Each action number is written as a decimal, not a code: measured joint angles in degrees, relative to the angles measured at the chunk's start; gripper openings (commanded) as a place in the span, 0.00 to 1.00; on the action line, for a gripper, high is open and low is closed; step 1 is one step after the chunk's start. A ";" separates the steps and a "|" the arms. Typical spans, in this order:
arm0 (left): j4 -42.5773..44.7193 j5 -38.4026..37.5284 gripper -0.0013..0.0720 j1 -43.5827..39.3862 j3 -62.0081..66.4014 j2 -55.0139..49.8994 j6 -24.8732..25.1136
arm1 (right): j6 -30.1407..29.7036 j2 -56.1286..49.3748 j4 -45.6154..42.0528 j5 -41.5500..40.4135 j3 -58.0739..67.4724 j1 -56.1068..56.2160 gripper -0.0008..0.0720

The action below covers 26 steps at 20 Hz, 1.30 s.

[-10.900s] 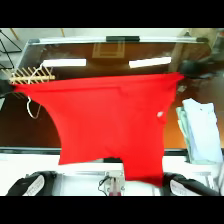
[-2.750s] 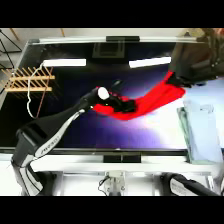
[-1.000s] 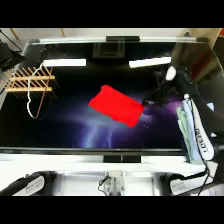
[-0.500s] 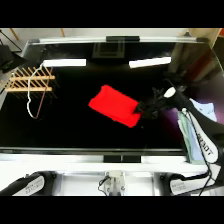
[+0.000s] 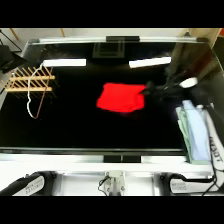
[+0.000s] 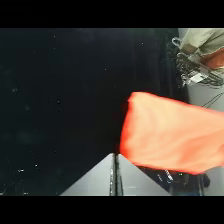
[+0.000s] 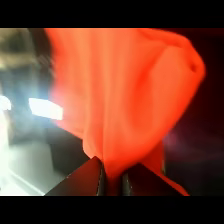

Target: Fold the shirts.

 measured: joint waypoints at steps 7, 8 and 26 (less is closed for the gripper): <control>-0.02 0.02 0.06 0.00 0.00 0.00 0.61 | 9.57 10.12 -14.86 14.86 13.88 -18.86 0.10; -0.02 0.02 0.06 0.00 0.00 0.00 0.90 | 10.34 10.97 -17.29 15.93 15.04 -21.51 0.10; -0.04 0.00 0.06 0.00 0.00 0.00 3.21 | 14.84 15.32 -49.07 35.95 21.27 -36.37 0.10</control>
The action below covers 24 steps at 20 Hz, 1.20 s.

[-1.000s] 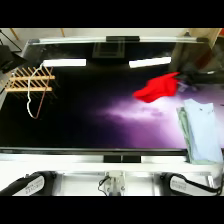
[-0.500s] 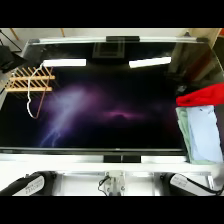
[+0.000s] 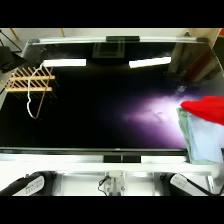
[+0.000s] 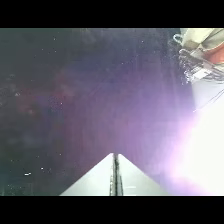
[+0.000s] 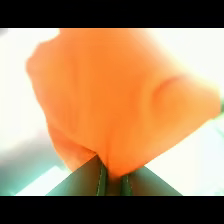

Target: Fold the shirts.

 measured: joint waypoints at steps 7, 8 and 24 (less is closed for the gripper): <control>-0.02 0.02 0.06 0.00 0.00 0.00 1.14 | 0.72 1.03 -11.56 3.39 -15.91 -0.15 0.10; -0.02 0.02 0.06 0.00 0.00 0.00 1.16 | 1.01 1.03 -12.52 2.95 -18.67 -0.15 0.10; 13.81 -3.10 0.06 -8.37 0.24 -4.81 0.26 | 4.96 1.09 -20.37 -17.44 -9.35 10.51 0.76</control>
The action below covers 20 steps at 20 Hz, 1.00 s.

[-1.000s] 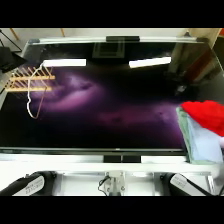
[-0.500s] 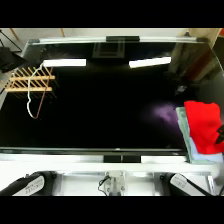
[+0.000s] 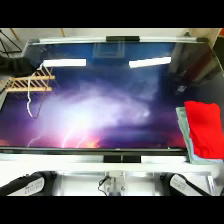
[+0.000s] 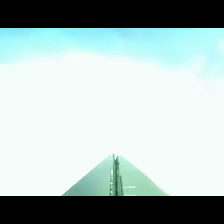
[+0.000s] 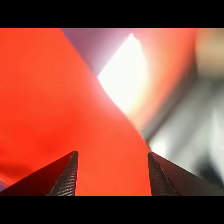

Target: Fold the shirts.

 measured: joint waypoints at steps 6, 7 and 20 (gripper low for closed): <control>19.06 -4.98 1.00 -11.04 -1.14 -8.04 -5.86 | -1.22 -5.25 9.40 1.75 7.28 21.20 0.76; 19.67 -5.49 1.00 -11.72 -3.10 -8.37 -6.78 | -1.25 -6.97 11.39 4.04 7.54 23.34 0.76; 20.02 0.07 1.00 -13.42 -16.41 -5.27 -11.41 | -1.22 -13.64 20.15 15.65 8.39 35.08 0.76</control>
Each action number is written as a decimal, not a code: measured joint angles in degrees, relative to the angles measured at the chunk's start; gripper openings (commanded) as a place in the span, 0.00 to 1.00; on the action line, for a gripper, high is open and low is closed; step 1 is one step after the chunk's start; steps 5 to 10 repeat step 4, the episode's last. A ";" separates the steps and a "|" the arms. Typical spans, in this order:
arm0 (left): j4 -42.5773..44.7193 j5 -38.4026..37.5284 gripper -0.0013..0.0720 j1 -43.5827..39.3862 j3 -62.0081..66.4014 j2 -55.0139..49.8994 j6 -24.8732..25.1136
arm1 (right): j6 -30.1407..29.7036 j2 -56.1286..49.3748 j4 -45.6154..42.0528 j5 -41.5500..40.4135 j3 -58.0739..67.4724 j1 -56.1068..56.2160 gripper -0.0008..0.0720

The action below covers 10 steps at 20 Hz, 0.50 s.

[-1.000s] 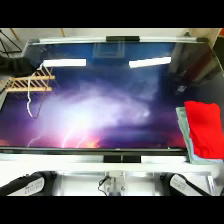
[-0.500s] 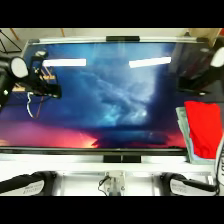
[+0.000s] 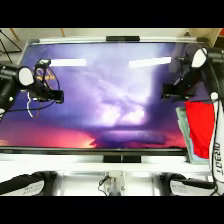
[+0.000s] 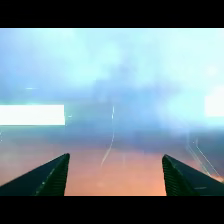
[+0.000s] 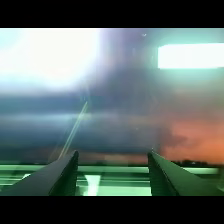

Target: Fold the shirts.

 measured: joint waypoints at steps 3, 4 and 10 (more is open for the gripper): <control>-0.02 0.11 1.00 -0.02 -0.13 0.02 -0.02 | 0.00 -0.07 0.31 0.13 0.00 0.20 0.76; -0.02 0.13 1.00 -0.02 -0.13 0.02 -0.04 | 0.00 -0.07 0.28 0.20 0.00 0.20 0.76; -0.02 0.13 1.00 -0.02 -0.13 0.02 -0.04 | 0.00 -0.07 0.28 0.20 0.00 0.20 0.76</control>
